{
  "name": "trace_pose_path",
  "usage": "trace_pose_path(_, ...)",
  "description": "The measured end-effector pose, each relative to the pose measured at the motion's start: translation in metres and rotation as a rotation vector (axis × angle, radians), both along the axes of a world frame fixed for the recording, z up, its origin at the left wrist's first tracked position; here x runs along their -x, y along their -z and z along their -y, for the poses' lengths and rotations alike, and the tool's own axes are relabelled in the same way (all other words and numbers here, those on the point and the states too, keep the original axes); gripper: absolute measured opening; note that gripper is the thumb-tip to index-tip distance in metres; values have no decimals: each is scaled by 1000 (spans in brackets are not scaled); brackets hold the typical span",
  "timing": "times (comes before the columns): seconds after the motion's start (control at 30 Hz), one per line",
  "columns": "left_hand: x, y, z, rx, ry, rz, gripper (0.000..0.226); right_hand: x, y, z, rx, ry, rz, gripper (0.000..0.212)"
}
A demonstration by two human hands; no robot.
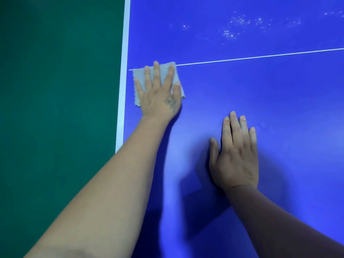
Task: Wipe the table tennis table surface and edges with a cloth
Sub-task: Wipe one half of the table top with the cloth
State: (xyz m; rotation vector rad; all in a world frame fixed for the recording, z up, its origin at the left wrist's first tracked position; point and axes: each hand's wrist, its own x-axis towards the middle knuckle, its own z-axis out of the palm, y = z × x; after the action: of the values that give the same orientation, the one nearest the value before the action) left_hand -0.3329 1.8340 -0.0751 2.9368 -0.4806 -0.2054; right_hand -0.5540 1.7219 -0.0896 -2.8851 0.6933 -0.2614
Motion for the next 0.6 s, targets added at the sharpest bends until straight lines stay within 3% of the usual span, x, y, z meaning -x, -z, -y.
trace_pose_path(0.13,76,4,-8,76,255,88,59,0,0,1,14,-7,-3,65)
trace_pose_path(0.23,144,-5,-56,62,288,34,57,0,-1,1,12,-15,2,64)
trace_pose_path(0.4,180,-14,-139,12,151,-71,59,0,-1,0,26,-15,-1,65)
trace_pose_path(0.6,102,-5,-111,7,-111,-34,59,0,2,2,44,-13,-5,65)
